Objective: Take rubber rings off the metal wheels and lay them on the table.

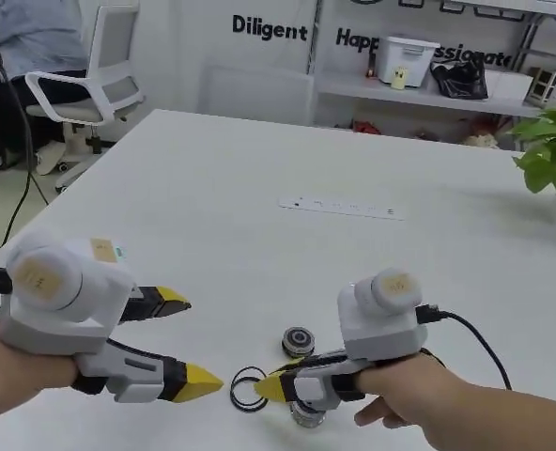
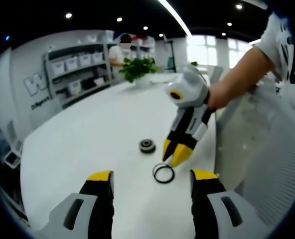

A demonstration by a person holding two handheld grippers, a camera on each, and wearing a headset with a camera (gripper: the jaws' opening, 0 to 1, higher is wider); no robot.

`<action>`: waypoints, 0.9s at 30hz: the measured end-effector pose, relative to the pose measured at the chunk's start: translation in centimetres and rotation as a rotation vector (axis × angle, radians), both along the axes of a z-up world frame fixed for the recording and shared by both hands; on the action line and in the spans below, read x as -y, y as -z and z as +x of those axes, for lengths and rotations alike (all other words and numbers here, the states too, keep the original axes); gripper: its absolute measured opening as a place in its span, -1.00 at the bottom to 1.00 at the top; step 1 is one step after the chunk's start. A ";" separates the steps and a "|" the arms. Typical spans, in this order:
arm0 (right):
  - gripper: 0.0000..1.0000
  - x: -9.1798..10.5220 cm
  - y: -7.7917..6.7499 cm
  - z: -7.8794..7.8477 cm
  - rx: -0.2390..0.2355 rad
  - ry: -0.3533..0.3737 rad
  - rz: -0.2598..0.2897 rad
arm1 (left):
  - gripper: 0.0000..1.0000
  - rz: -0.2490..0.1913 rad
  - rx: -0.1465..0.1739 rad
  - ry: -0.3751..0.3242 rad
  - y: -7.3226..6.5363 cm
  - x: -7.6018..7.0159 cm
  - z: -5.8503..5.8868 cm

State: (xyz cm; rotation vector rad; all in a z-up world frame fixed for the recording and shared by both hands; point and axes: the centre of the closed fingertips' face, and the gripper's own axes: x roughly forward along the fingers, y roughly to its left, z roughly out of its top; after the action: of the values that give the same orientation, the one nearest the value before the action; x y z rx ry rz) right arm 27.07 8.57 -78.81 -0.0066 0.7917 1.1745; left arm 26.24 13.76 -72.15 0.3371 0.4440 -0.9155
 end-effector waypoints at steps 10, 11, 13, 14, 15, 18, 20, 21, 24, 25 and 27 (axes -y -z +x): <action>-0.49 0.1 -1.3 -0.2 0.047 -0.024 0.017 | 0.26 0.011 -0.007 0.008 0.2 0.6 -0.2; -0.48 0.1 -1.4 -0.1 0.054 -0.028 0.018 | 0.26 0.012 -0.007 0.008 0.1 0.6 -0.1; -0.46 0.2 -1.7 -0.1 0.065 -0.036 0.024 | 0.26 0.012 -0.007 0.008 0.1 0.8 -0.1; -0.46 0.2 -1.8 -0.1 0.074 -0.041 0.027 | 0.26 0.012 -0.007 0.008 0.0 0.8 0.0; -0.45 0.3 -1.9 -0.1 0.079 -0.044 0.029 | 0.26 0.011 -0.007 0.008 0.0 0.9 0.1; -0.43 0.5 -2.2 -0.1 0.099 -0.058 0.028 | 0.26 0.014 -0.008 0.011 0.0 1.1 0.3; -0.41 0.8 -2.4 0.1 0.120 -0.064 0.027 | 0.26 0.014 -0.009 0.013 0.0 1.2 0.4; -0.40 0.9 -2.6 0.2 0.131 -0.067 0.027 | 0.26 0.016 -0.009 0.014 0.0 1.4 0.5; -0.40 1.3 -3.0 0.5 0.143 -0.066 0.034 | 0.26 0.018 -0.007 0.020 -0.1 1.7 0.8; -0.40 1.4 -3.1 0.5 0.147 -0.065 0.037 | 0.26 0.018 -0.006 0.022 -0.1 1.8 0.8; -0.40 1.8 -3.3 0.8 0.156 -0.062 0.037 | 0.26 0.016 -0.004 0.024 -0.2 2.1 1.1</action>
State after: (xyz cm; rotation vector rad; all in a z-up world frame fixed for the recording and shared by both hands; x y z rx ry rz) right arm 27.82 6.79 -75.50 -0.0918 0.6354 1.2318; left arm 27.34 11.71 -71.92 0.3556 0.4516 -0.9369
